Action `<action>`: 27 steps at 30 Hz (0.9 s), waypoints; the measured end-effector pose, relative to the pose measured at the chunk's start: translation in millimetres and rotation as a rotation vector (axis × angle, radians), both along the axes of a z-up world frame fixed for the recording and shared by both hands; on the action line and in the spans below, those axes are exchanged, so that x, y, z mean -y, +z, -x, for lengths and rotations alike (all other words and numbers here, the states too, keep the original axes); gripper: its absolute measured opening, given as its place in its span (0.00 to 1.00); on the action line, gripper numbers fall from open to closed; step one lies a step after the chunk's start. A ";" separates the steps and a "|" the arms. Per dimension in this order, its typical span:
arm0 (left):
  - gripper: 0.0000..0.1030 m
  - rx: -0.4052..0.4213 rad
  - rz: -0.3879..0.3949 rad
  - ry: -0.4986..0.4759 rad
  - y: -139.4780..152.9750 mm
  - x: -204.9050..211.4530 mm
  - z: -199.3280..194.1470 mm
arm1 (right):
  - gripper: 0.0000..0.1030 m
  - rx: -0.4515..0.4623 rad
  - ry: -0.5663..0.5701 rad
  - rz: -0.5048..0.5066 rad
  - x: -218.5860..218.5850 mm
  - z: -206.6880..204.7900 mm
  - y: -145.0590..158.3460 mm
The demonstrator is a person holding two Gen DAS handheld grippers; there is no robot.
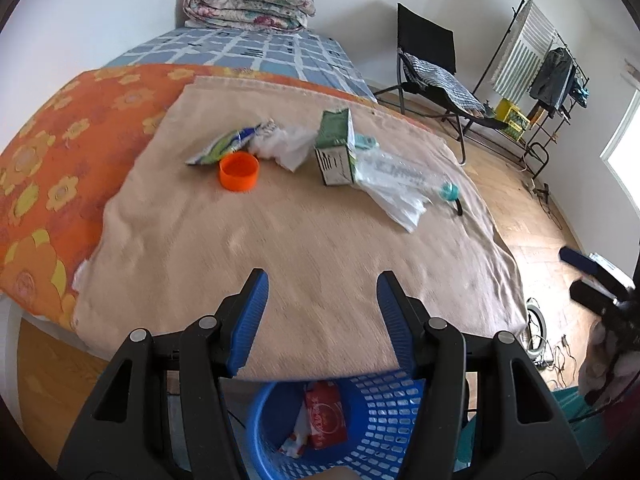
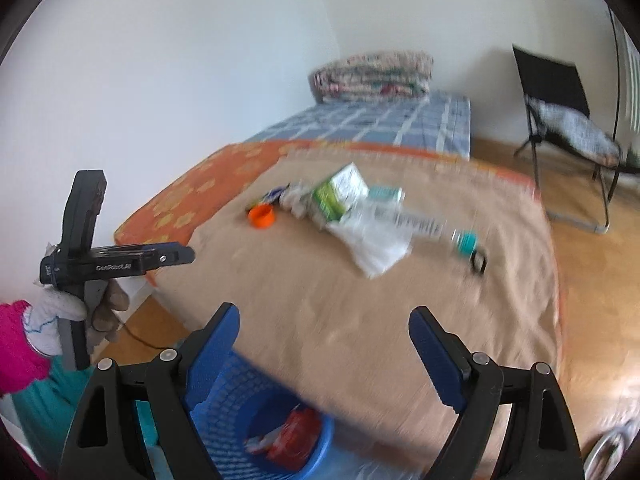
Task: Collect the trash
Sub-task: 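Raise both open tools from the basket back over the towel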
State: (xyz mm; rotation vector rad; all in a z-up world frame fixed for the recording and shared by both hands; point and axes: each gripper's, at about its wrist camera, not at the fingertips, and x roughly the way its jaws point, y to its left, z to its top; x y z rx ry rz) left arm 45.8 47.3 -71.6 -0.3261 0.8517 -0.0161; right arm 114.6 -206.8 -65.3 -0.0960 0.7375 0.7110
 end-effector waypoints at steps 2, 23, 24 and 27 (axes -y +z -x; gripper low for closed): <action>0.56 0.002 -0.007 0.006 1.7 -2.9 -5.7 | 0.86 0.035 0.003 0.005 -1.7 -10.1 6.5; 0.56 -0.012 0.040 0.036 -4.6 -20.6 -56.8 | 0.86 -0.037 0.023 0.066 -32.7 -161.1 -16.3; 0.56 -0.011 0.038 0.039 -4.8 -21.9 -57.9 | 0.86 -0.056 0.009 0.056 -31.7 -172.8 -20.1; 0.56 -0.012 0.035 0.048 -6.3 -24.3 -60.6 | 0.86 -0.103 -0.028 0.022 -28.5 -199.8 -30.1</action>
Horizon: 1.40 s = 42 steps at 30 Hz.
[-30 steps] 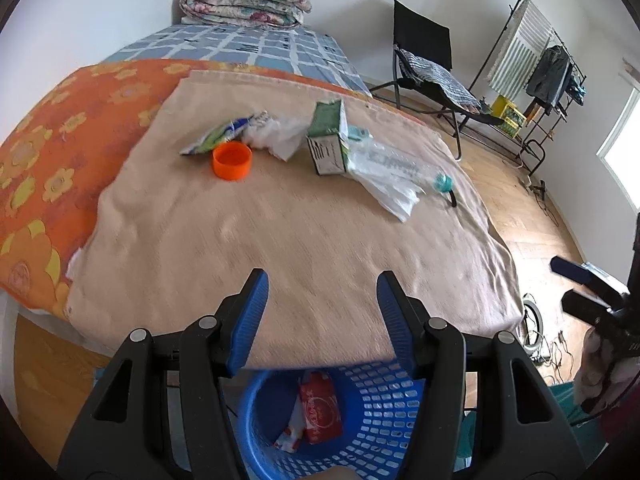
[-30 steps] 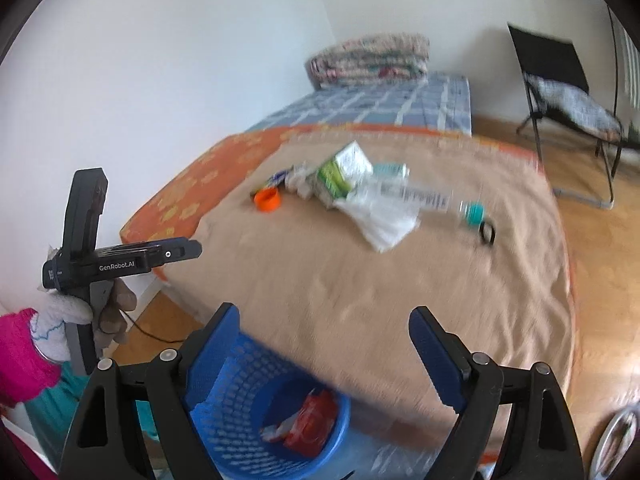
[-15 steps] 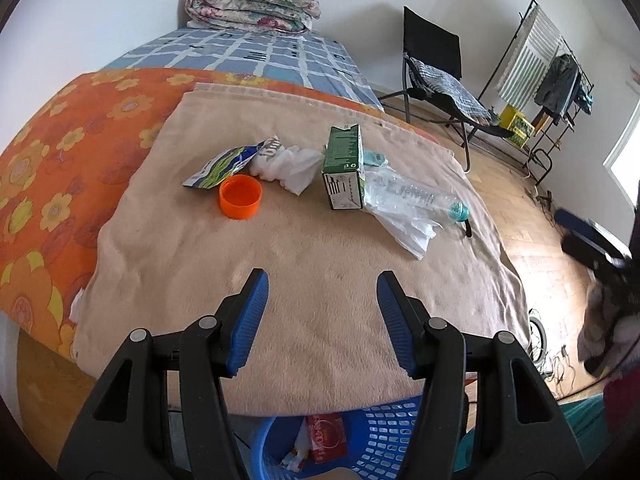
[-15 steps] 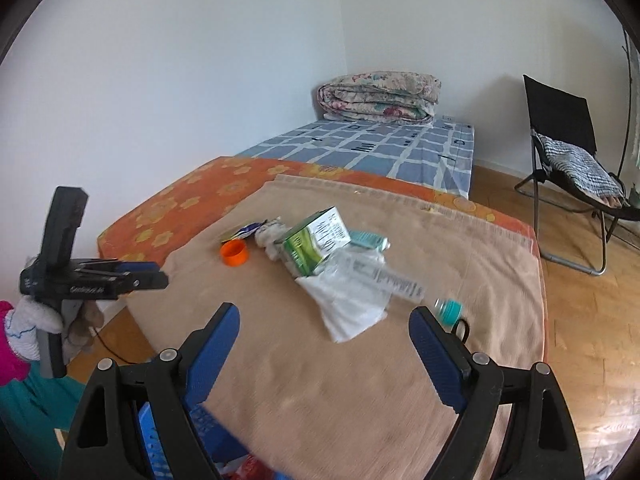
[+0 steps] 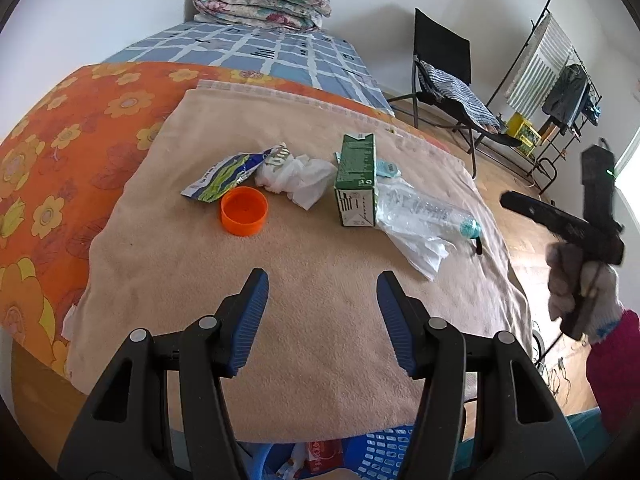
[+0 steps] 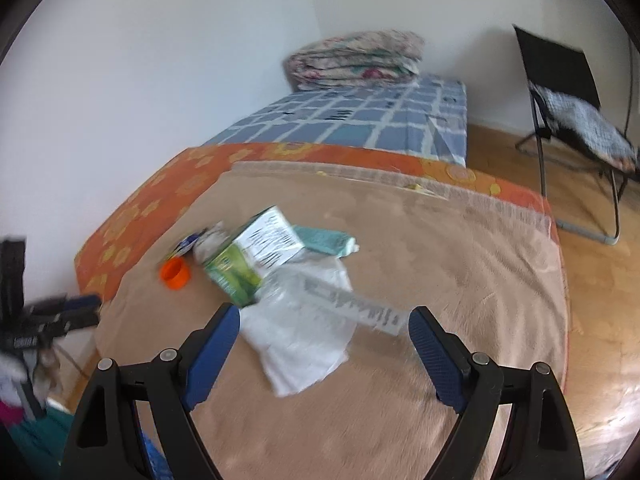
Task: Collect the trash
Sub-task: 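Raise both open tools from the basket back over the towel, then grasp orange bottle cap with left tool while right tool grasps clear plastic bottle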
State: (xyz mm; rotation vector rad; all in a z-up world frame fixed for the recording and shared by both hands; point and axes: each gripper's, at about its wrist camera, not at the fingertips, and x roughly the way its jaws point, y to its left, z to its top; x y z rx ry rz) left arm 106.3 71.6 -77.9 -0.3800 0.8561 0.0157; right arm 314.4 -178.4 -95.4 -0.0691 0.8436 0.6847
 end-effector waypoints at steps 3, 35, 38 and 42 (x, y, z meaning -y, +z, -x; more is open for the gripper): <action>0.56 -0.010 -0.001 0.009 -4.2 -3.0 -3.9 | 0.86 -0.061 -0.029 -0.035 2.7 -25.2 -14.0; 0.56 -0.096 -0.010 0.091 -48.3 -32.5 -52.0 | 0.61 -0.122 0.144 0.224 -38.6 1.5 -65.7; 0.56 -0.104 -0.028 0.109 -55.5 -37.0 -63.8 | 0.62 -0.095 0.141 0.243 -44.1 3.2 -66.9; 0.56 -0.128 -0.041 0.136 -66.5 -43.0 -77.3 | 0.64 -0.085 0.144 0.256 -49.8 5.1 -68.5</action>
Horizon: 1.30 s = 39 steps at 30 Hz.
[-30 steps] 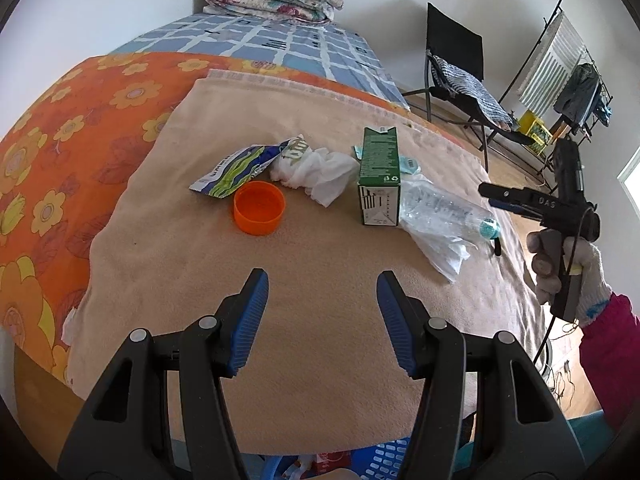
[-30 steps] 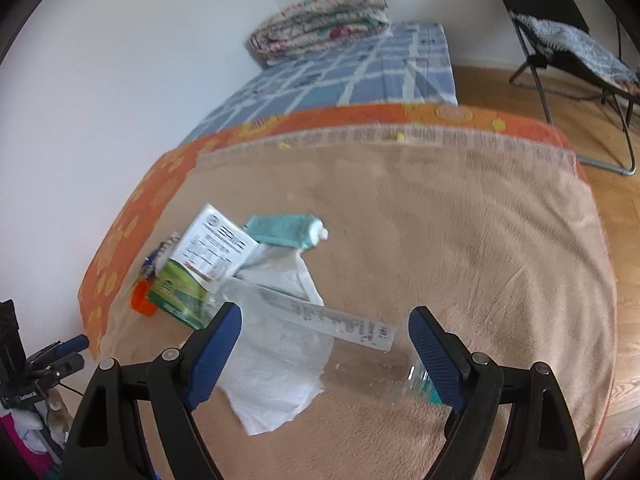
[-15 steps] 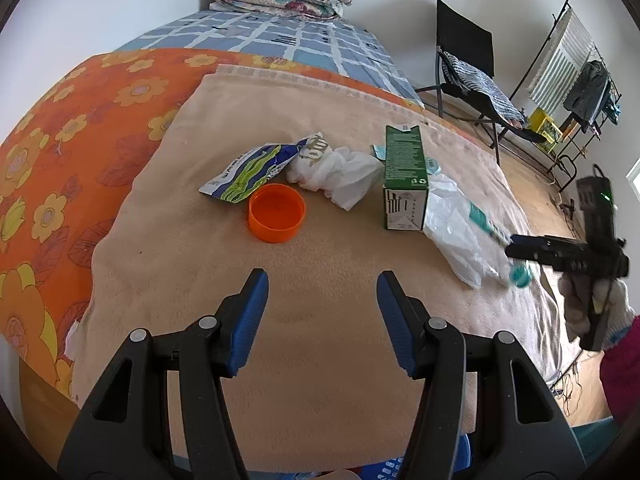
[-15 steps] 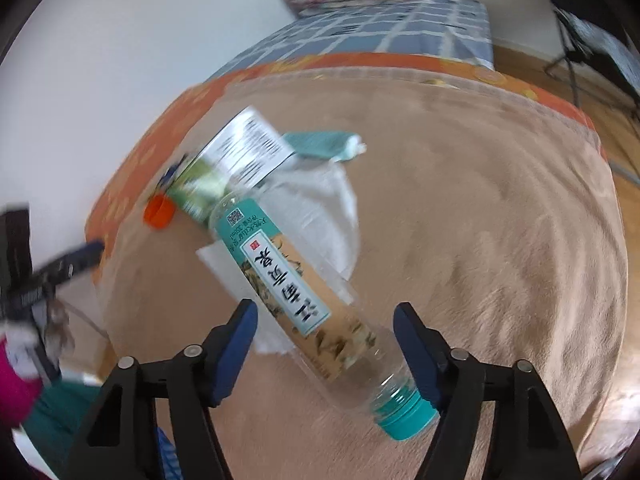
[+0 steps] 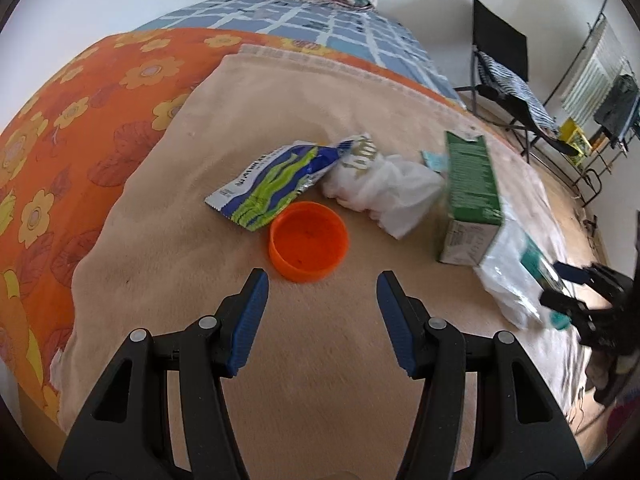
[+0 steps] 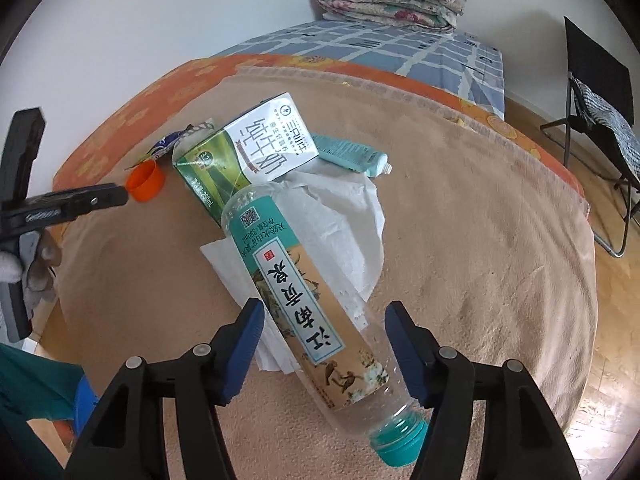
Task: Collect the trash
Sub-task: 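Grasp orange bottle cap with left tool while right tool grasps clear plastic bottle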
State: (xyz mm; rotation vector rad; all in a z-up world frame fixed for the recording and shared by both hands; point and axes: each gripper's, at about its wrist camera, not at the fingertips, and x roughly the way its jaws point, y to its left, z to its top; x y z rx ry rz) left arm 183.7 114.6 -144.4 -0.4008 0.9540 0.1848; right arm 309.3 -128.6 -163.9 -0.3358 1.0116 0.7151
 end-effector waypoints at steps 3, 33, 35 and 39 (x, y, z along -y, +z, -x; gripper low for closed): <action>0.56 -0.008 -0.007 0.001 -6.3 -2.6 -9.4 | 0.67 0.018 0.003 0.021 -4.4 2.3 -2.6; 0.47 0.010 -0.081 -0.050 -6.3 5.6 -8.1 | 0.59 0.054 -0.008 0.048 -0.7 19.5 3.9; 0.47 0.015 -0.084 -0.055 -4.3 7.0 -7.1 | 0.59 0.058 -0.009 0.049 0.4 21.1 5.8; 0.47 0.030 -0.098 -0.071 2.8 11.9 -2.2 | 0.58 0.071 -0.010 0.055 2.3 26.2 10.8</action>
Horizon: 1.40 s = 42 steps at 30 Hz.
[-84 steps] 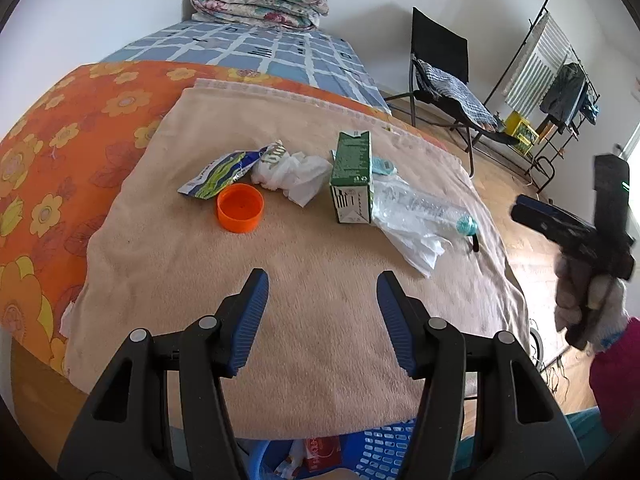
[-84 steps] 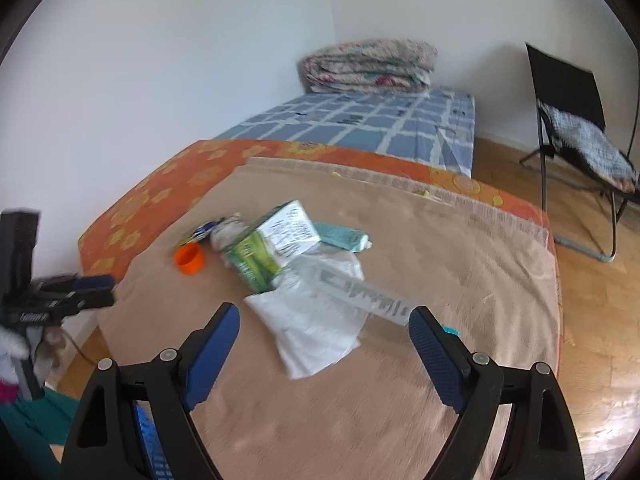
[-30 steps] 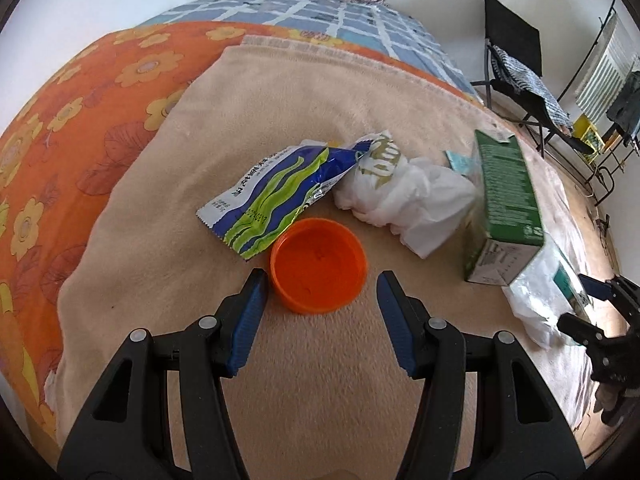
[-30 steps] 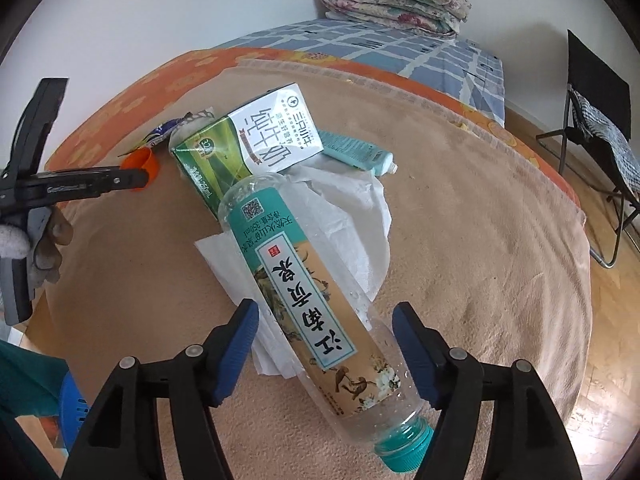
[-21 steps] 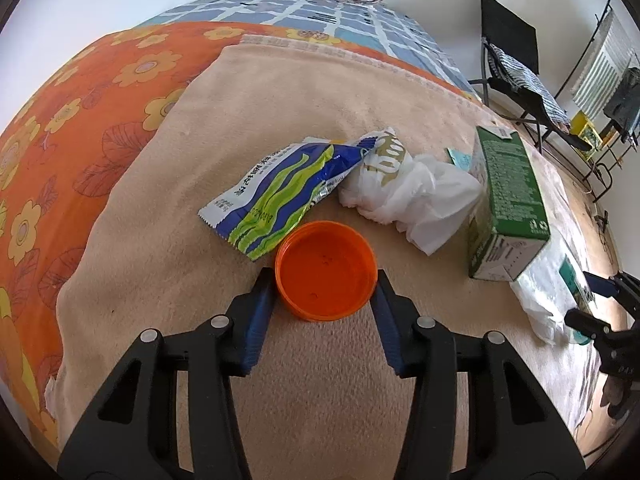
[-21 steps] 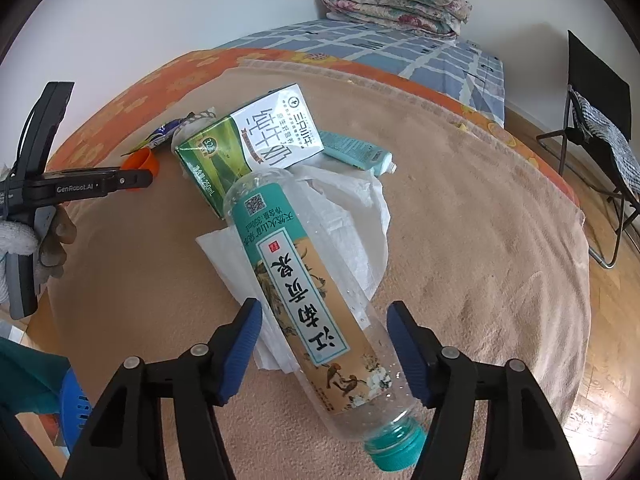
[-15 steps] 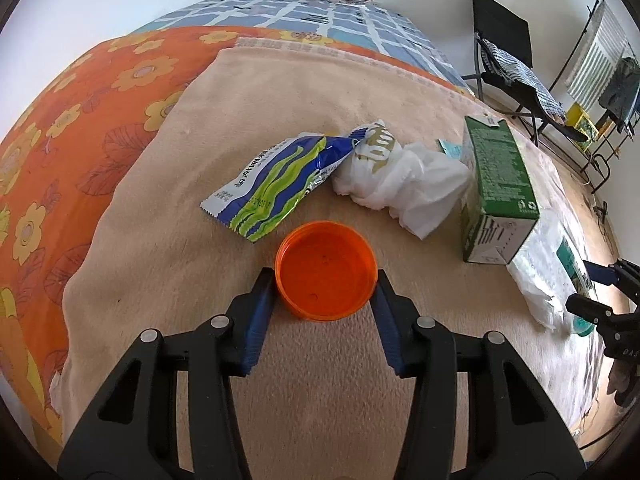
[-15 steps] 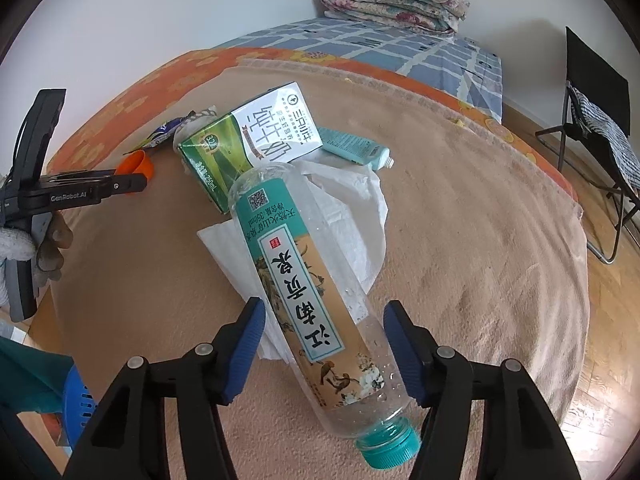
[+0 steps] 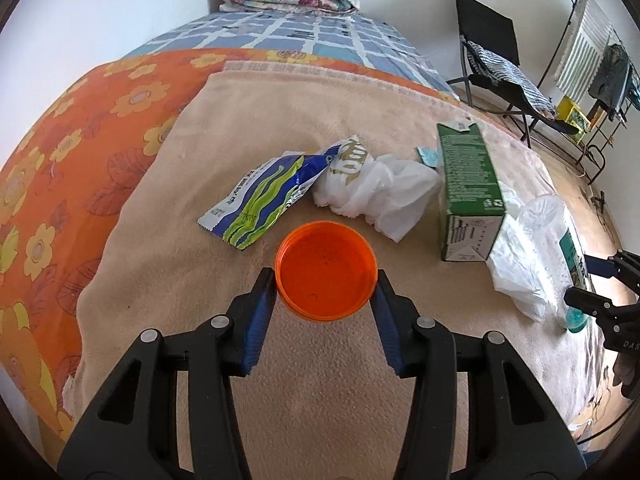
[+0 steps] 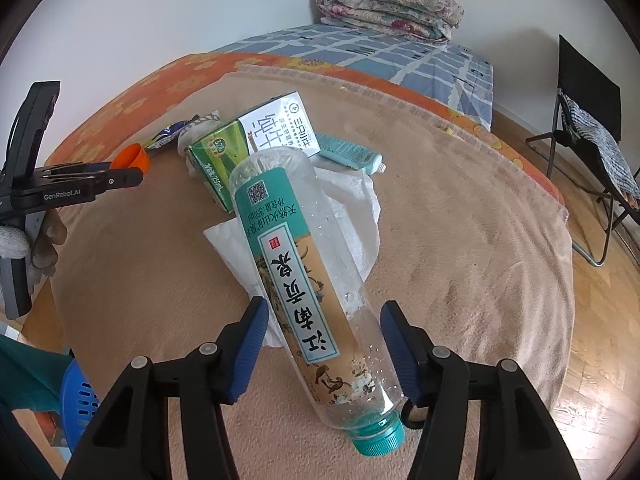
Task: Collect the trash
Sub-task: 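Grasp orange bottle cap with left tool while right tool grasps clear plastic bottle, then carry cap and bottle over the blue basket and open both tools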
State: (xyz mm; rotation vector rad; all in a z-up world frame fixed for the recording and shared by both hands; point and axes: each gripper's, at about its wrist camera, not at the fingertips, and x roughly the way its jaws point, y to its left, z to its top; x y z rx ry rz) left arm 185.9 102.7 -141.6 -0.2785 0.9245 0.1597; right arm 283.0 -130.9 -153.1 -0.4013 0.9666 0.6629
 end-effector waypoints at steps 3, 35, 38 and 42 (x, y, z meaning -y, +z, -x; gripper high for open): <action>0.47 0.015 -0.010 -0.013 7.1 3.6 4.3 | 0.58 0.012 -0.002 0.005 2.4 6.4 4.8; 0.47 0.096 0.046 -0.247 62.7 92.9 131.7 | 0.57 0.050 -0.026 -0.339 61.9 149.1 104.8; 0.47 0.090 0.062 -0.259 62.1 96.9 150.0 | 0.57 0.029 -0.007 -0.367 58.6 165.4 102.1; 0.47 0.081 0.091 -0.258 58.6 98.2 172.1 | 0.57 0.003 0.015 -0.394 53.1 185.0 95.6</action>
